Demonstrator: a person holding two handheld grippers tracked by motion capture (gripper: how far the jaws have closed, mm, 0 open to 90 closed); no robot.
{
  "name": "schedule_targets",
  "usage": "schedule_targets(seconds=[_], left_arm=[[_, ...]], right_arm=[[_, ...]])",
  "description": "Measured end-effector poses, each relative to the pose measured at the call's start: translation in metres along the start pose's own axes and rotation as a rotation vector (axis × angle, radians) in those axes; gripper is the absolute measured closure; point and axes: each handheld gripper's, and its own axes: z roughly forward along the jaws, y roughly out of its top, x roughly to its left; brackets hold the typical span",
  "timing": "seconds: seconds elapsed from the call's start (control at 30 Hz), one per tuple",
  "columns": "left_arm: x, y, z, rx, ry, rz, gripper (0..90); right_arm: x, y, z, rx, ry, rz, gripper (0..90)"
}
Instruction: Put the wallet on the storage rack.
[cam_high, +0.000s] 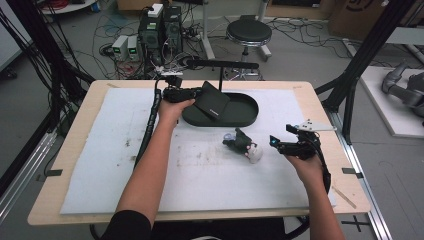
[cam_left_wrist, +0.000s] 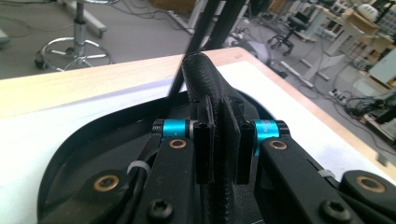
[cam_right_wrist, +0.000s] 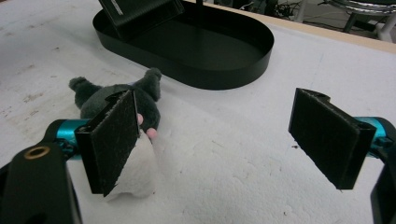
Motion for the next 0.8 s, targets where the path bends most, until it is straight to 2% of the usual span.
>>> schedule_targets(seconds=[0.03,0.17,0.33,0.4,0.43,0.53,0.6,0.7,0.8], left_arm=[[0.0,0.0,0.0,0.0,0.0,0.0,82.6],[0.015,-0.007,0.008,0.008,0.014,-0.038,82.5],[0.033,-0.017,0.014,0.055,0.052,-0.083,82.0],[0.034,-0.019,0.016,0.077,0.09,-0.059,81.7],[0.035,-0.02,0.018,0.08,0.101,-0.06,81.6],[0.039,-0.023,0.02,0.087,0.083,-0.088,80.2],[0.039,-0.025,0.022,0.097,0.093,-0.087,77.6],[0.037,-0.024,0.023,0.111,0.122,-0.067,61.0],[0.035,-0.022,0.02,0.116,0.144,-0.042,51.6]], right_arm=[[0.0,0.0,0.0,-0.001,-0.001,0.004,16.5],[0.0,0.0,0.0,0.002,0.0,0.007,16.5],[0.0,0.0,0.002,0.005,0.002,-0.003,16.5],[0.0,0.0,0.002,0.007,0.0,-0.003,16.5],[0.001,0.0,0.002,0.008,-0.001,-0.002,16.5],[0.002,0.0,0.002,0.007,-0.001,-0.006,16.5],[0.001,0.0,0.001,0.006,-0.002,-0.007,16.5],[0.001,0.0,0.001,0.002,-0.003,0.0,16.5],[0.001,0.0,0.001,0.003,-0.002,0.0,16.5]])
